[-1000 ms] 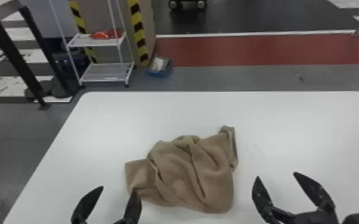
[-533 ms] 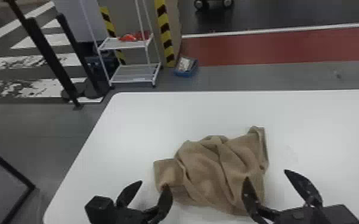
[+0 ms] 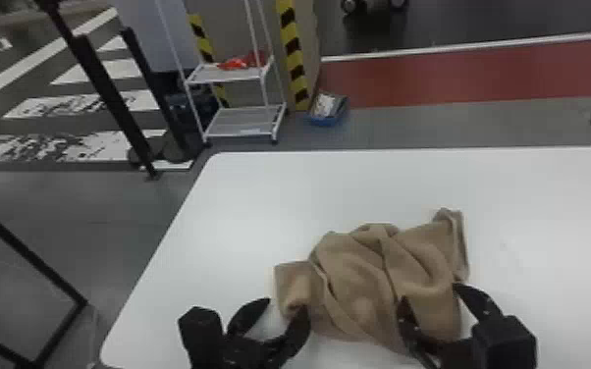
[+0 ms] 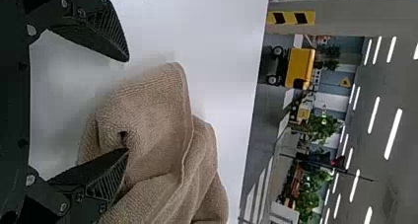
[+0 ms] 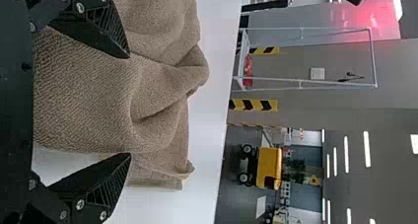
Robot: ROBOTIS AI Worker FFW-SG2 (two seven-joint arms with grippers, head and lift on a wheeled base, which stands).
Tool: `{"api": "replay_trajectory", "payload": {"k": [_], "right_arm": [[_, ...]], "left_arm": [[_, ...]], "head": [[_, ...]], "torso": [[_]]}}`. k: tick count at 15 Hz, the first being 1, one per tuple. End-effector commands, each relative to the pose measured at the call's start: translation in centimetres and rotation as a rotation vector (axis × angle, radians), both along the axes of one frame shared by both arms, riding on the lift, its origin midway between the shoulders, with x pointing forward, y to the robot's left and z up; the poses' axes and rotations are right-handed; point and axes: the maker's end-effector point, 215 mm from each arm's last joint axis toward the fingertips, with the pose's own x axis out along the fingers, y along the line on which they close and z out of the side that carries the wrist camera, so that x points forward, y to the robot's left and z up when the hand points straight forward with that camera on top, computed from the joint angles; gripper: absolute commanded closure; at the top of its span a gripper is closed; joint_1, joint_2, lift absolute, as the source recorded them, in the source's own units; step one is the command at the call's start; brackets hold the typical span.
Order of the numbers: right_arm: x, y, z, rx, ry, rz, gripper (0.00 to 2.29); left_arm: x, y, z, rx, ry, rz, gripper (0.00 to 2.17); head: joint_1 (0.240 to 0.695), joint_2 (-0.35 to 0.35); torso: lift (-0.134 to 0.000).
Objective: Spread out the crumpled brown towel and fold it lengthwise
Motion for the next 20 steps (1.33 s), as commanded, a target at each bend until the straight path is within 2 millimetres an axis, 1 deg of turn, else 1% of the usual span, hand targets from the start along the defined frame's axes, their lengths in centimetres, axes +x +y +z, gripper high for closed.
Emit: {"api": "replay_trajectory", "payload": {"k": [1, 2, 4, 5, 6, 7, 9, 10, 11, 12, 13, 14, 15, 16, 17, 18, 20], "right_arm": [[0.3, 0.4, -0.6, -0.016, 0.021, 0.006, 0.6], [0.6, 0.3, -0.9, -0.022, 0.031, 0.008, 0.81], [1.1, 0.2, -1.4, -0.037, 0.048, 0.007, 1.26], [1.1, 0.2, -1.4, -0.039, 0.051, 0.008, 1.36], [1.3, 0.2, -1.6, -0.044, 0.056, 0.008, 1.38], [1.3, 0.1, -1.8, -0.051, 0.063, 0.008, 1.65], [1.5, -0.3, -1.7, -0.054, 0.061, 0.002, 1.66], [1.8, -0.9, -1.6, -0.058, 0.055, -0.008, 1.66], [2.0, -1.4, -1.6, -0.06, 0.053, -0.017, 1.66], [2.6, -2.3, -0.8, -0.062, 0.022, -0.02, 1.66], [3.2, -2.8, 0.5, -0.049, -0.021, -0.014, 1.66], [3.8, -3.2, 2.7, -0.037, -0.087, 0.025, 1.66], [4.2, -4.3, 4.6, -0.049, -0.134, 0.046, 1.66], [4.5, -5.4, 6.8, -0.063, -0.171, 0.058, 1.66], [4.1, -6.2, 7.7, -0.075, -0.168, 0.073, 1.66], [3.8, -7.0, 7.6, -0.104, -0.139, 0.077, 1.66], [3.2, -8.5, 8.5, -0.144, -0.164, 0.058, 1.66]], "left_arm": [[0.3, 0.0, 0.3, -0.002, -0.006, -0.012, 0.56], [0.5, -0.1, 0.8, -0.006, -0.017, -0.025, 0.69], [0.5, -0.3, 1.3, -0.012, -0.028, -0.043, 0.72], [0.5, -0.4, 1.5, -0.011, -0.031, -0.045, 0.72], [0.6, -0.3, 1.7, -0.011, -0.034, -0.047, 0.72], [0.7, -0.1, 2.0, -0.008, -0.04, -0.045, 0.72], [0.7, 0.3, 1.9, 0.008, -0.038, -0.039, 0.73], [0.8, 0.6, 1.7, 0.037, -0.034, -0.028, 0.73], [1.1, 0.7, 2.0, 0.044, -0.044, -0.026, 0.73], [1.3, 0.7, 2.4, 0.05, -0.058, -0.034, 0.73], [1.5, 0.8, 2.9, 0.07, -0.069, -0.048, 0.73], [2.0, 1.0, 3.7, 0.088, -0.084, -0.062, 0.73], [2.6, 1.6, 5.0, 0.104, -0.106, -0.067, 0.73], [2.9, 1.8, 6.2, 0.111, -0.12, -0.081, 0.72], [3.0, 2.0, 7.2, 0.122, -0.129, -0.099, 0.72], [3.1, 2.1, 8.4, 0.125, -0.149, -0.118, 0.72], [3.4, 2.8, 10.5, 0.14, -0.189, -0.142, 0.72]], "head": [[0.695, 0.284], [0.695, 0.284], [0.695, 0.279], [0.695, 0.277], [0.695, 0.276], [0.695, 0.275], [0.695, 0.275], [0.695, 0.276], [0.695, 0.277], [0.695, 0.276], [0.695, 0.266], [0.695, 0.266], [0.695, 0.257], [0.695, 0.247], [0.695, 0.233], [0.695, 0.233], [0.695, 0.208]], "torso": [[-0.123], [-0.123], [-0.123], [-0.123], [-0.123], [-0.123], [-0.123], [-0.123], [-0.123], [-0.123], [-0.123], [-0.123], [-0.123], [-0.123], [-0.123], [-0.123], [-0.123]]}}
